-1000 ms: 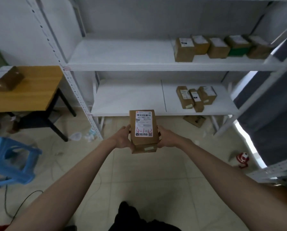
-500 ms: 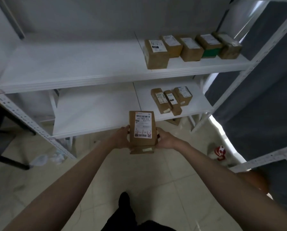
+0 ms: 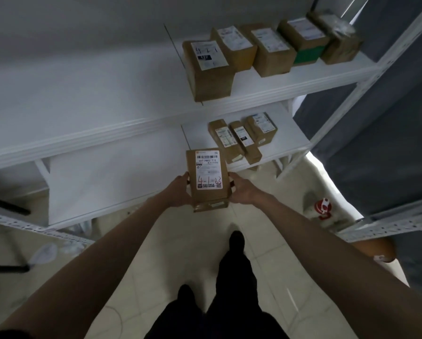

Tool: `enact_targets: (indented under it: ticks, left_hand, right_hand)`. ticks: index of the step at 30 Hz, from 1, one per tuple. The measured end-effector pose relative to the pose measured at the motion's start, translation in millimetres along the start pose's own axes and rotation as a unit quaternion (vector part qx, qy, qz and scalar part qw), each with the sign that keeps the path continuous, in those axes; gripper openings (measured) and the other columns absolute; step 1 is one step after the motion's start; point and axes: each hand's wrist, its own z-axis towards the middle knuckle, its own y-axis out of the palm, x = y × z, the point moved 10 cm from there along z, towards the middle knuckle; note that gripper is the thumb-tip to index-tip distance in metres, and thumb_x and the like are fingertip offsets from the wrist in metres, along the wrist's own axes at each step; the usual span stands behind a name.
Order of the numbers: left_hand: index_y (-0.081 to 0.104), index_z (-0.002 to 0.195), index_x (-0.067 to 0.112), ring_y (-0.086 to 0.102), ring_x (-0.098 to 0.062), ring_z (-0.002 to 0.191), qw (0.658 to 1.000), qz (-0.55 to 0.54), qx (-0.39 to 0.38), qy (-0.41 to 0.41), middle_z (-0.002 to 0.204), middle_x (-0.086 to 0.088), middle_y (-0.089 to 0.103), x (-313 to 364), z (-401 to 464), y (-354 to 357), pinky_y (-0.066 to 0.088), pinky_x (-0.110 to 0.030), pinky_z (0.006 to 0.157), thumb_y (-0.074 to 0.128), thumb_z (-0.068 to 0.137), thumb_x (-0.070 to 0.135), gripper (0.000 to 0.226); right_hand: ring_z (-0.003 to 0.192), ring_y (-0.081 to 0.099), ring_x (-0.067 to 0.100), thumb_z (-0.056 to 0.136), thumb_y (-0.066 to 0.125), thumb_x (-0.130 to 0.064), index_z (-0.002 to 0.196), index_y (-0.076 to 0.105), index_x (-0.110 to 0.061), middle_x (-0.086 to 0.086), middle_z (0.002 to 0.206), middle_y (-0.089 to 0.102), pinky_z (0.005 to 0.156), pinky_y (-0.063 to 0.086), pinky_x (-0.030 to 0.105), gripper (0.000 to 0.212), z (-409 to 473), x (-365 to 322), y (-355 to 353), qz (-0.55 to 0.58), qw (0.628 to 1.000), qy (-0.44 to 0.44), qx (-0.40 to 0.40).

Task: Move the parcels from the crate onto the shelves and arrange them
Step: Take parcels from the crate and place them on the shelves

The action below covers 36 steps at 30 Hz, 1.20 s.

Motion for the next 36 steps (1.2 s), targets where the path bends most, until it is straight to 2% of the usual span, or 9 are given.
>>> enact_targets:
  ticks: [5,11,14,17,20,22,29,34,36]
  left_hand:
    - [0.036,0.143,0.004,0.048,-0.030,0.127,0.999,-0.022,0.008,-0.046,0.136,-0.017,0.052,-7.7,78.4,1.1,0.041,-0.031,0.094,0.089,0.066,0.011,0.093]
    - [0.032,0.147,0.008,0.046,-0.030,0.130,0.993,-0.047,0.030,-0.102,0.141,-0.014,0.049,-28.7,182.2,4.4,0.037,-0.033,0.100,0.085,0.073,0.013,0.091]
    - [0.032,0.148,0.010,0.045,-0.028,0.131,0.989,-0.061,0.042,-0.125,0.142,-0.013,0.048,-47.5,230.6,5.6,0.040,-0.035,0.104,0.086,0.071,0.013,0.094]
    - [0.033,0.147,0.010,0.045,-0.030,0.131,0.986,-0.057,0.055,-0.144,0.142,-0.014,0.048,-69.1,275.6,6.6,0.041,-0.040,0.105,0.084,0.072,0.011,0.091]
    - [0.034,0.147,0.010,0.047,-0.031,0.129,0.983,-0.065,0.070,-0.160,0.142,-0.014,0.049,-89.8,312.9,7.8,0.044,-0.040,0.103,0.081,0.074,0.008,0.087]
    - [0.035,0.146,0.011,0.050,-0.031,0.126,0.980,-0.074,0.076,-0.167,0.140,-0.013,0.050,-101.7,329.3,9.2,0.046,-0.041,0.102,0.079,0.076,0.006,0.083]
    - [0.037,0.147,0.013,0.051,-0.033,0.124,0.975,-0.093,0.075,-0.189,0.140,-0.015,0.050,-127.5,366.8,18.0,0.050,-0.047,0.099,0.077,0.074,-0.002,0.084]
    - [0.025,0.152,0.012,0.042,-0.032,0.133,0.973,-0.072,0.059,-0.209,0.148,-0.014,0.042,-124.1,362.4,22.8,0.042,-0.033,0.097,0.076,0.078,0.002,0.091]
    - [0.015,0.155,0.007,0.033,-0.031,0.141,0.971,-0.055,0.048,-0.226,0.155,-0.014,0.033,-118.8,343.8,18.6,0.034,-0.033,0.107,0.077,0.080,0.009,0.097]
  right_hand:
    - [0.107,0.056,0.023,0.088,0.067,-0.002,0.153,0.024,-0.009,0.016,0.135,0.054,0.078,0.046,0.028,0.078,88.0,28.4,-30.2,0.000,1.000,0.007,-0.005]
    - [0.112,0.057,0.021,0.091,0.065,-0.001,0.143,0.042,-0.009,0.008,0.130,0.058,0.094,0.050,0.030,0.058,209.1,55.3,-64.0,0.003,1.000,-0.007,0.003]
    - [0.119,0.055,0.025,0.093,0.058,0.001,0.145,0.040,-0.010,0.006,0.127,0.056,0.081,0.046,0.021,0.056,265.8,62.9,-74.6,-0.031,0.999,-0.024,-0.006]
    - [0.120,0.054,0.029,0.092,0.054,0.005,0.151,0.032,-0.009,0.010,0.131,0.052,0.072,0.045,0.024,0.064,319.0,70.1,-75.5,-0.060,0.998,-0.030,-0.017]
    - [0.127,0.052,0.033,0.090,0.056,0.005,0.150,0.035,-0.008,0.014,0.137,0.053,0.094,0.051,0.035,0.066,366.8,76.3,-70.6,-0.072,0.997,-0.035,-0.015]
    - [0.129,0.050,0.032,0.091,0.053,0.006,0.148,0.037,-0.005,0.015,0.141,0.052,0.104,0.044,0.034,0.060,385.5,78.6,-68.3,-0.088,0.995,-0.035,-0.022]
    - [0.115,0.058,0.031,0.092,0.056,0.001,0.131,0.051,0.003,0.021,0.127,0.059,0.090,0.047,0.032,0.040,426.7,94.8,-61.0,-0.139,0.989,-0.019,-0.043]
    - [0.117,0.058,0.032,0.092,0.054,0.003,0.135,0.048,0.002,0.020,0.130,0.058,0.094,0.052,0.035,0.043,416.4,84.5,-66.7,-0.125,0.990,-0.021,-0.057]
    - [0.122,0.055,0.033,0.091,0.055,0.004,0.142,0.042,-0.001,0.019,0.138,0.055,0.098,0.051,0.036,0.053,399.7,71.4,-72.8,-0.119,0.991,-0.031,-0.055]
